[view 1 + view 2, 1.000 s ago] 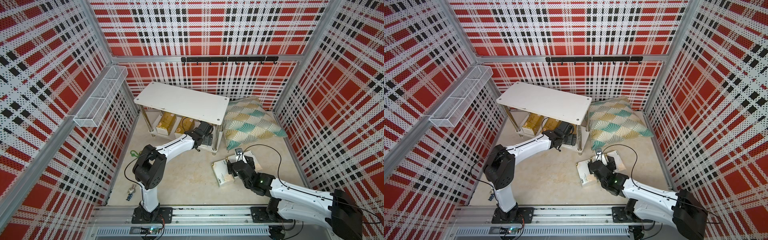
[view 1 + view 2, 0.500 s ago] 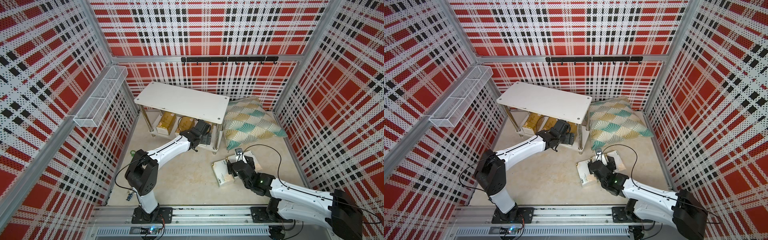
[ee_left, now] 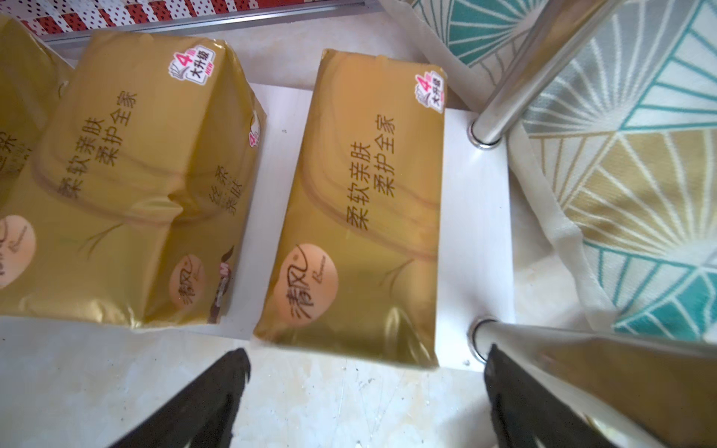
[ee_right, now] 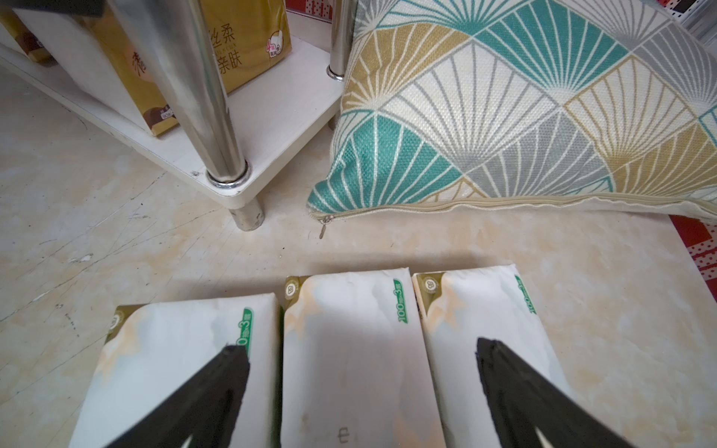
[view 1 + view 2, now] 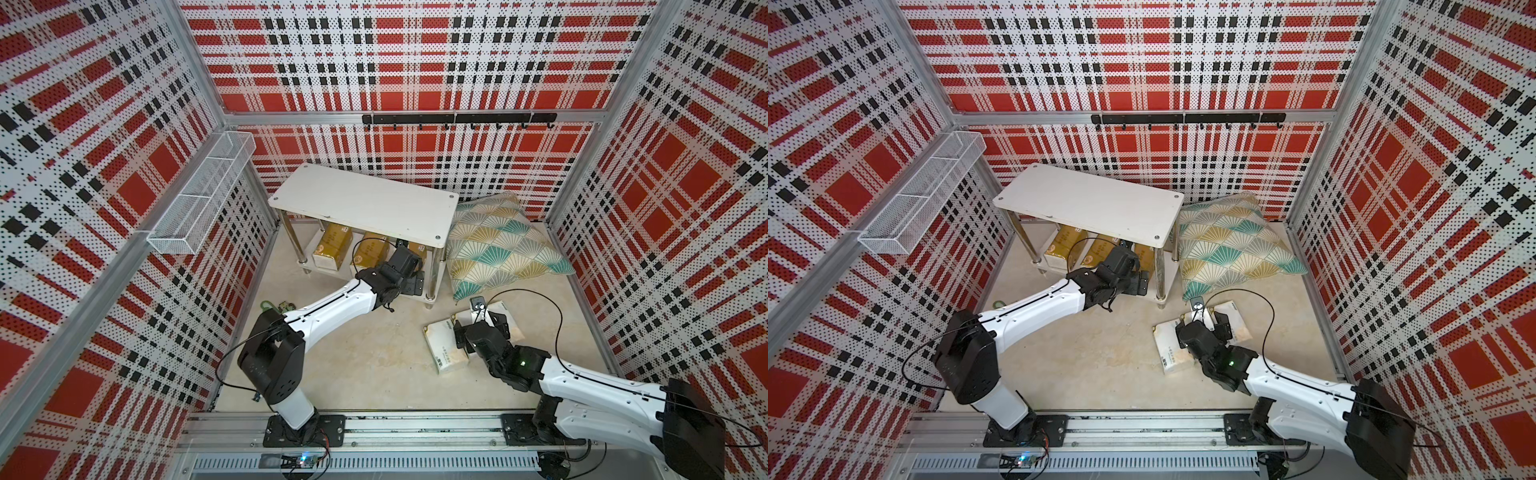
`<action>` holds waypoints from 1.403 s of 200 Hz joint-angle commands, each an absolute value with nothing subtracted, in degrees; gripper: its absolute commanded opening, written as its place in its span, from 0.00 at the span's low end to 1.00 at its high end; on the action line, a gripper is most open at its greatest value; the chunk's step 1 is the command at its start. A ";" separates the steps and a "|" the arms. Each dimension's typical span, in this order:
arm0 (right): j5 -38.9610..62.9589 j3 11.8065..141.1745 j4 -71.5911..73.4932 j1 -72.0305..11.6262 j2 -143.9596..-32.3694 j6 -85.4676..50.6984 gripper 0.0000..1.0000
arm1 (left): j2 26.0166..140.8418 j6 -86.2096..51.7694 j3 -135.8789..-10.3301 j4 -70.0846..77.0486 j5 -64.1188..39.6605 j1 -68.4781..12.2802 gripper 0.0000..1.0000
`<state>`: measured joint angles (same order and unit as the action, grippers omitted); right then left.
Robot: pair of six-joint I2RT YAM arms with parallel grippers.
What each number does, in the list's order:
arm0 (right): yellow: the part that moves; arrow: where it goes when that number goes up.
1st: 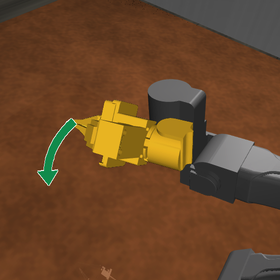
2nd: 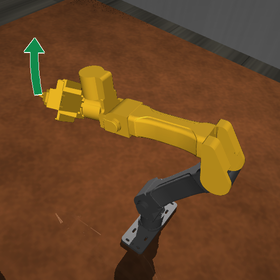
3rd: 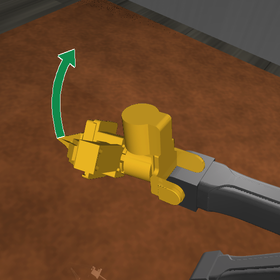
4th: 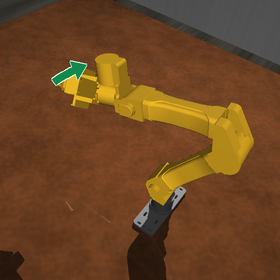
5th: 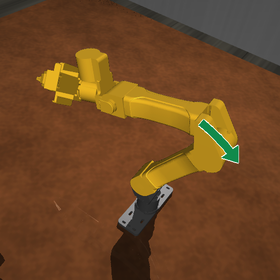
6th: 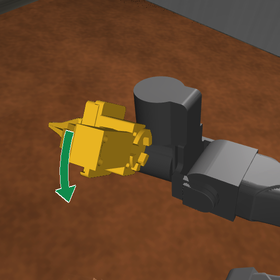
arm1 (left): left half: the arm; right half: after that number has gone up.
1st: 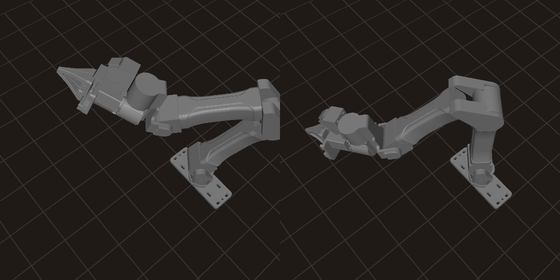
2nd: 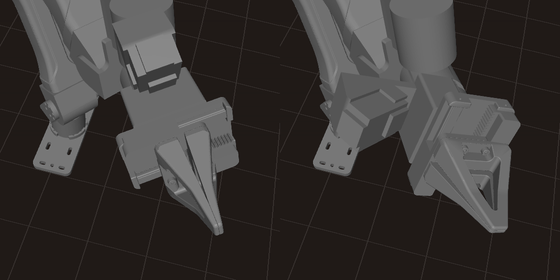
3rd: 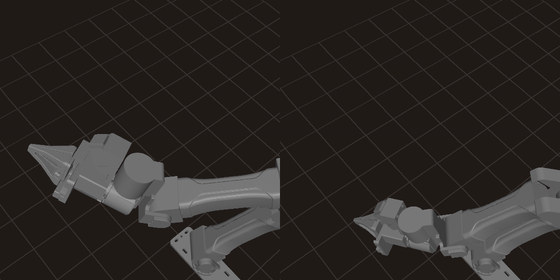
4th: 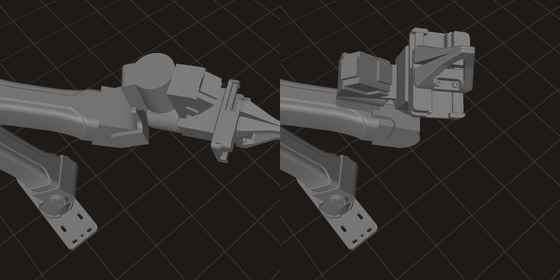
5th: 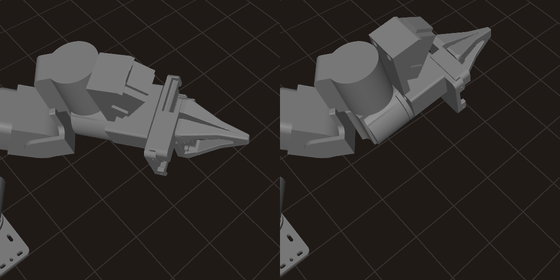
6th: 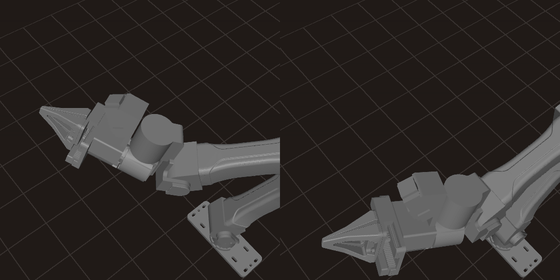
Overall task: Place the tissue boxes on the shelf by color
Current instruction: Place a box of tissues on the shelf, then pick up the box of tissues from the center of the board.
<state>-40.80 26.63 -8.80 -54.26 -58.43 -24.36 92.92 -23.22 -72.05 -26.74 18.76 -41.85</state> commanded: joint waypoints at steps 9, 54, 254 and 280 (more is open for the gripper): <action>-41.46 27.78 -9.57 -54.39 -57.41 -25.31 1.00 | 86.45 -25.91 -68.68 -27.61 20.67 -43.39 0.99; -41.79 28.40 -10.45 -54.40 -57.29 -25.03 1.00 | 77.77 -30.25 -62.32 -29.30 22.77 -45.80 0.99; -28.96 31.30 -22.36 -58.49 -53.42 -30.01 1.00 | 67.67 -51.09 -36.90 -28.23 23.90 -46.76 0.99; -26.33 31.44 -23.38 -59.50 -54.00 -31.29 1.00 | 67.84 -50.51 -37.81 -28.13 24.43 -46.58 0.99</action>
